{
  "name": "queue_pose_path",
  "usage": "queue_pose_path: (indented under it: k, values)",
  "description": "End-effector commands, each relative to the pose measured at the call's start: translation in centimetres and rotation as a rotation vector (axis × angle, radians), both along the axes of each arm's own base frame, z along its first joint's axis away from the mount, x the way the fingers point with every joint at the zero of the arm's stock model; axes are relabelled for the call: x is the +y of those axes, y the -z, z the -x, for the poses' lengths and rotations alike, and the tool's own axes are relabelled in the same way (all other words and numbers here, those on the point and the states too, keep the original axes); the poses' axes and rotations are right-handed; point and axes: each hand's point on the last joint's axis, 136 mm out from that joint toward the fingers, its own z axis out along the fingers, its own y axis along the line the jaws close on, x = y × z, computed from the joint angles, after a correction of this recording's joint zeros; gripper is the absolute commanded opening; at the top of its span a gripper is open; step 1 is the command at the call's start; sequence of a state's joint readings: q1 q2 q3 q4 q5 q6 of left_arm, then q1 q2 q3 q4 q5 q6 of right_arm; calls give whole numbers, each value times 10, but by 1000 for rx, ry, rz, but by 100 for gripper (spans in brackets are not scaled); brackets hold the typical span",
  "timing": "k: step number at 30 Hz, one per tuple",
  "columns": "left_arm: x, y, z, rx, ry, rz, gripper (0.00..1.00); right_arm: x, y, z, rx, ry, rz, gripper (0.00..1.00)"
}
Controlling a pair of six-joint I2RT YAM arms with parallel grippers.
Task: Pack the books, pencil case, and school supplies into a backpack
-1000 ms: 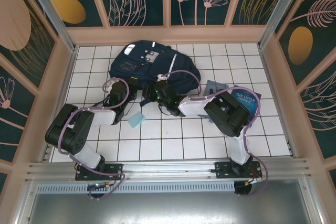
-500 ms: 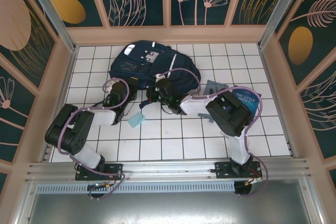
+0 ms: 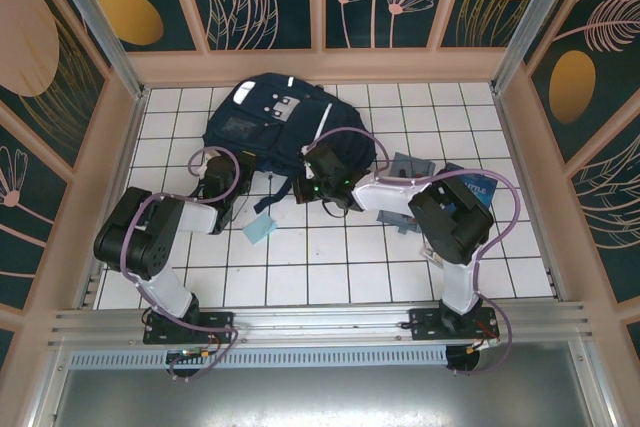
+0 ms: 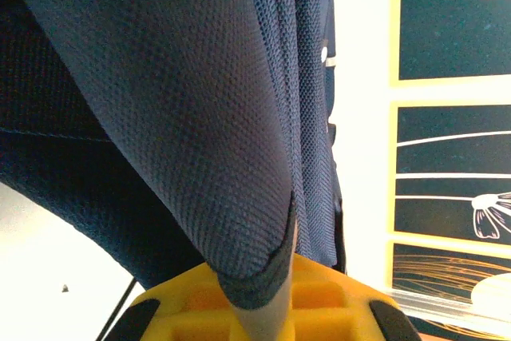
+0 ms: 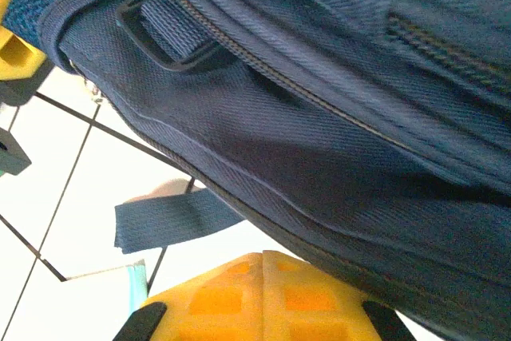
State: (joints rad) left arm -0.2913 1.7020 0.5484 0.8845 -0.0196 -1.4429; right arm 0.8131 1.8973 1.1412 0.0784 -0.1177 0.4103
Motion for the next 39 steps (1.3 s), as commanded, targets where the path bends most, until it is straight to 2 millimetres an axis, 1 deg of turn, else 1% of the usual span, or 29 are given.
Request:
queue_pose_path:
  k: [1,5,6,8,10,11,13,16,18,21,23,25,29,32,33,36,38,39]
  values:
    - [-3,-45,-18,-159,15,24,0,-10,-14,-3,-37,-1,30,0]
    - [-18,-52,-14,-159,76,113,0,9,-26,-5,-39,-15,-73,0]
    - [-23,-57,-11,-167,93,146,0,16,-31,-6,-44,-20,-105,6]
    - [-41,-65,-7,-173,144,183,0,25,-43,-15,-57,4,-170,26]
    - [-62,-68,-7,-148,197,189,0,39,-62,-24,-63,-11,-251,44]
    - [-68,-67,-7,-137,209,191,0,42,-68,-29,-79,-13,-262,49]
    - [-76,-65,-6,-127,220,215,0,44,-76,-38,-127,1,-261,58]
    - [-77,-67,-2,-135,215,259,0,37,-75,-48,-158,51,-252,62]
    - [-76,-63,1,-126,205,274,0,32,-73,-52,-178,80,-253,65]
    - [-77,-62,2,-120,201,273,0,25,-65,-60,-207,119,-213,65]
    - [-80,-67,1,-128,209,277,0,19,-61,-66,-240,145,-178,65]
    - [-84,-72,1,-130,219,279,0,10,-60,-77,-293,191,-130,65]
    - [-88,-73,4,-124,244,285,0,12,-61,-91,-359,196,-77,65]
    - [-86,-74,11,-125,241,309,0,12,-57,-99,-395,219,-52,63]
    - [-84,-76,13,-129,237,309,0,12,-57,-103,-410,227,-40,60]
    - [-79,-76,17,-114,220,284,0,9,-60,-109,-468,242,-9,43]
    - [-77,-80,19,-113,217,266,0,6,-63,-110,-508,251,-1,34]
    - [-76,-83,20,-115,216,250,0,5,-64,-110,-519,253,-1,27]
